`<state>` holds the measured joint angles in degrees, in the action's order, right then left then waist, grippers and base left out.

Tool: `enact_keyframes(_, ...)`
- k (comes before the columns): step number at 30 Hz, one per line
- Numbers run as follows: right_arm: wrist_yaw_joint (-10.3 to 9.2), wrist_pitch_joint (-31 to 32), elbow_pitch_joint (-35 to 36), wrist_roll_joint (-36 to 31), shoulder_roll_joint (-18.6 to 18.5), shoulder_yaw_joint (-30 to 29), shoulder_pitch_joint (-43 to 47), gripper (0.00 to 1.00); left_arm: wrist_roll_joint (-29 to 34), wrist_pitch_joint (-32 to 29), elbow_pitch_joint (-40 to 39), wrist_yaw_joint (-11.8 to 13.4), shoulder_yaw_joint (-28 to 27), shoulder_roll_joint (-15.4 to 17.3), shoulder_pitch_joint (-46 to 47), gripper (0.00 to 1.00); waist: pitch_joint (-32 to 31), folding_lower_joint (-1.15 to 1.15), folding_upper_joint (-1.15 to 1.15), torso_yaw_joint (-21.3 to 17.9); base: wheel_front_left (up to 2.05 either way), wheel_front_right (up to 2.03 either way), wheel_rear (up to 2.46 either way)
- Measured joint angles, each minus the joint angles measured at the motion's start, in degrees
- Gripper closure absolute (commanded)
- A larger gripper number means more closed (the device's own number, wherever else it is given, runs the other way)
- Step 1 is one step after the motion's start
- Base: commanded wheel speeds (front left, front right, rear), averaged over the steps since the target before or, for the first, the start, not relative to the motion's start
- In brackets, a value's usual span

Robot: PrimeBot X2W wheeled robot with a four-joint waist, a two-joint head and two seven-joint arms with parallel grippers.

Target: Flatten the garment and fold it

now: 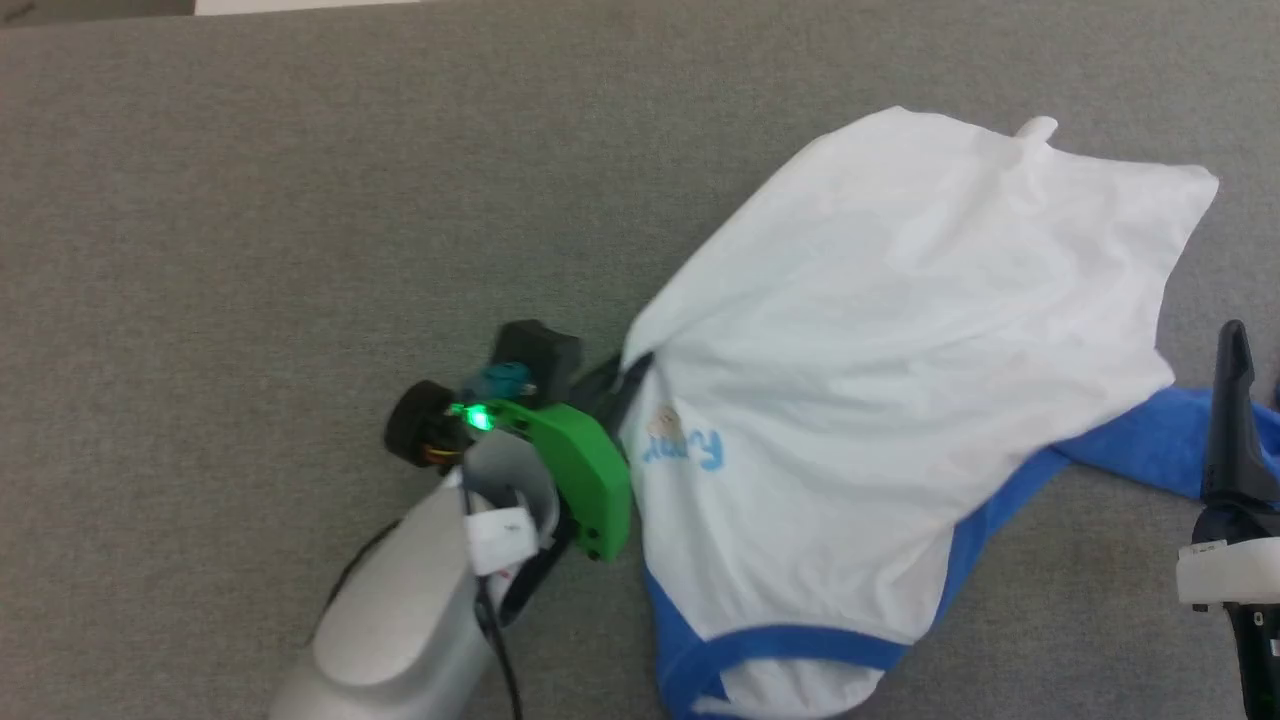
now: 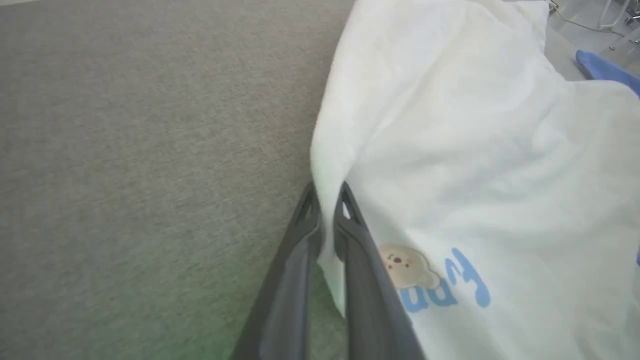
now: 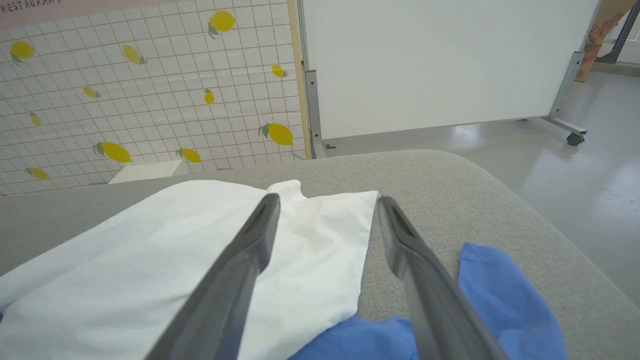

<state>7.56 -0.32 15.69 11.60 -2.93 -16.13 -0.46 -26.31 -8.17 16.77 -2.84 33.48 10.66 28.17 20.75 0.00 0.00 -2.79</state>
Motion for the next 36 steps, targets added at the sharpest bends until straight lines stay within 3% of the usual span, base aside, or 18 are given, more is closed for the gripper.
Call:
enact_keyframes(4, 0.00, 0.9, 0.2, 0.0, 0.0, -0.2, 0.2, 0.00, -1.1, 2.3, -3.3, 3.5, -5.4, 3.1, -1.8, 1.00, -1.4, 0.00, 0.00, 1.5, 0.00, 0.00, 0.00)
enact_keyframes(9, 0.00, 1.6, 0.8, -0.3, 0.0, -0.8, 0.6, 0.00, -0.8, 2.5, -10.4, 8.5, -12.1, 11.5, -4.9, 1.00, -3.0, 0.00, 0.00, 3.6, 0.00, 0.00, 0.00)
enact_keyframes(12, 0.00, 2.1, 1.1, -0.3, 0.0, -0.7, 0.7, 0.00, 0.5, 0.8, -15.5, 10.5, -13.4, 15.3, -6.7, 1.00, -3.8, 0.00, 0.00, 4.9, 0.00, 0.00, 0.00)
enact_keyframes(14, 0.00, 2.4, 1.3, -0.3, 0.0, -0.6, 0.8, 0.00, 1.2, -0.6, -19.4, 11.2, -12.5, 15.7, -7.5, 1.00, -4.1, 0.00, 0.00, 5.7, 0.00, 0.00, 0.00)
enact_keyframes(17, 0.00, 2.7, 1.5, -0.3, 0.0, -0.3, 0.7, 0.00, 2.4, -2.6, -23.9, 11.0, -9.1, 14.3, -7.7, 1.00, -4.3, 0.00, 0.00, 6.6, 0.00, 0.00, 0.00)
enact_keyframes(21, 0.00, 2.9, 1.4, -0.3, 0.0, 0.4, 0.7, 0.00, 3.8, -4.3, -25.3, 8.0, -0.7, 9.5, -6.8, 1.00, -3.7, 0.00, 0.00, 6.7, 0.00, 0.00, 0.00)
enact_keyframes(25, 0.00, 2.8, 1.2, -0.3, 0.0, 0.6, 0.7, 0.00, 4.5, -5.7, -20.9, 2.8, 9.3, 2.4, -4.4, 1.00, -3.0, 0.00, 0.00, 6.1, 0.00, 0.00, 0.00)
enact_keyframes(28, 0.00, 2.8, 0.5, -0.1, 0.0, 0.9, 0.6, 0.00, 4.7, -6.0, -14.9, 0.9, 13.8, -1.3, -4.2, 1.00, -2.5, 0.00, 0.00, 5.3, 0.00, 0.00, 0.00)
enact_keyframes(30, 0.00, 2.7, 0.1, 0.1, 0.0, 1.2, 0.6, 0.00, 4.7, -5.5, -11.4, 0.5, 14.6, -2.4, -4.2, 0.04, -2.3, 0.00, 0.00, 4.8, 0.00, 0.00, 0.00)
enact_keyframes(31, 0.00, 2.6, -0.1, 0.1, 0.0, 1.3, 0.6, 0.00, 4.7, -4.9, -9.8, 0.4, 14.7, -2.6, -4.0, 0.00, -2.1, 0.00, 0.00, 4.5, 0.00, 0.00, 0.00)
enact_keyframes(36, 0.00, 2.2, -1.1, 0.1, 0.0, 1.0, 0.6, 0.00, 4.4, -1.8, -6.7, 1.0, 12.8, -2.5, -3.8, 0.00, -1.5, 0.00, 0.00, 3.9, 0.00, 0.00, 0.00)
